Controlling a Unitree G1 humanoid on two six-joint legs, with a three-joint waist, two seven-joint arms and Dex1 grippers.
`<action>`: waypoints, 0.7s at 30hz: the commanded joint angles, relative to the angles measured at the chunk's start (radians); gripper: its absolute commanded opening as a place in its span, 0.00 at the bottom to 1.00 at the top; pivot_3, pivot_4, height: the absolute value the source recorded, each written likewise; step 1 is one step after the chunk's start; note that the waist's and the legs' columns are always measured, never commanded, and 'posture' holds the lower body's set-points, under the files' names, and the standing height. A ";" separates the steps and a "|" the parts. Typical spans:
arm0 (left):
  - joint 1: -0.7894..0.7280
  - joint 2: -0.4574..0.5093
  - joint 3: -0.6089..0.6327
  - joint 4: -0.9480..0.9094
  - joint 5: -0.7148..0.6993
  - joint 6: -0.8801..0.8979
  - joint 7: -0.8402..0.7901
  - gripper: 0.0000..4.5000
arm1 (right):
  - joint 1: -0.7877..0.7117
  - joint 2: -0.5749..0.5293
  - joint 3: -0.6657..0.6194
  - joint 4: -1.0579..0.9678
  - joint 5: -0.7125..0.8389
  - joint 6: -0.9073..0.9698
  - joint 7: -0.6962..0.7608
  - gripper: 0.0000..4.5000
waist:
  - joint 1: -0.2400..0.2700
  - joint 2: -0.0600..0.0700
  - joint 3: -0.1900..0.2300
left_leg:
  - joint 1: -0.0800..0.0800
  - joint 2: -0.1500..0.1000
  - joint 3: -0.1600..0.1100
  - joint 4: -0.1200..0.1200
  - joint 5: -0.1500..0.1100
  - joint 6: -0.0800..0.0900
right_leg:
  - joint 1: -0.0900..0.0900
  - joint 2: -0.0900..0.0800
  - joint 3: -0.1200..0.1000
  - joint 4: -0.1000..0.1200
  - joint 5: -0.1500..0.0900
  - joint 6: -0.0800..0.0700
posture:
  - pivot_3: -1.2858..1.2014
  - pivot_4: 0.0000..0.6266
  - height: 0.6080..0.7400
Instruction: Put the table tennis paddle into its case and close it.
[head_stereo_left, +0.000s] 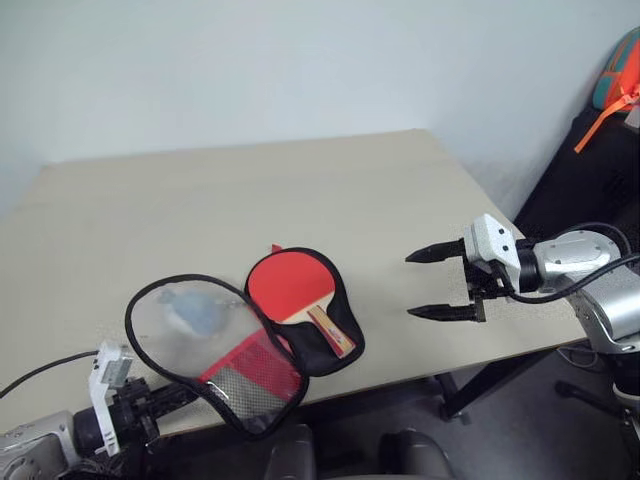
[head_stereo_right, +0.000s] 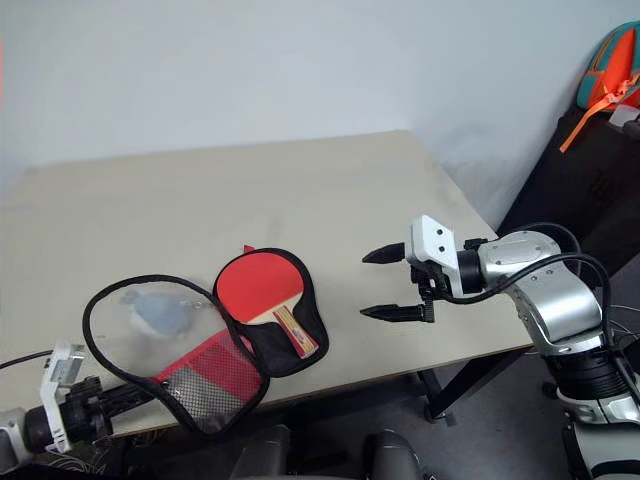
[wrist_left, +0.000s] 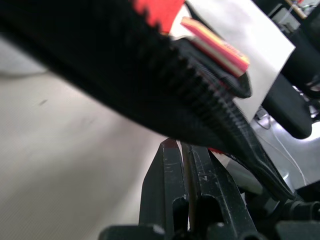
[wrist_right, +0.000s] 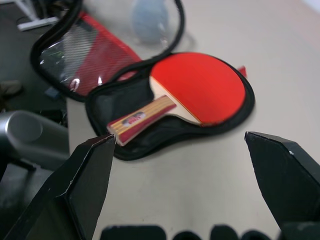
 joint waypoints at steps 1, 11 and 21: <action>-0.065 -0.002 -0.021 -0.071 -0.066 0.047 0.036 0.01 | -0.019 -0.014 -0.028 0.028 -0.018 -0.122 0.061 1.00 | 0.001 0.000 0.000 | 0.000 0.000 0.000 0.000 0.000 0.000 | 0.000 0.000 0.000 0.000 0.000 0.000 | 0.52 0.00 0.74; -0.378 -0.112 -0.189 -0.233 -0.239 0.184 0.290 0.01 | -0.048 0.015 -0.014 0.092 -0.050 -0.185 0.078 1.00 | 0.001 -0.001 0.000 | 0.004 -0.002 -0.001 0.004 0.000 0.000 | 0.007 0.001 0.002 0.005 0.000 0.000 | 0.52 0.00 0.74; -0.502 -0.250 -0.370 -0.170 -0.137 0.149 0.443 0.01 | -0.055 -0.003 -0.032 0.086 -0.024 -0.154 0.112 1.00 | 0.001 -0.002 -0.001 | 0.015 -0.003 -0.001 0.006 0.000 0.001 | 0.016 0.001 0.004 0.004 0.000 0.000 | 0.52 0.00 0.74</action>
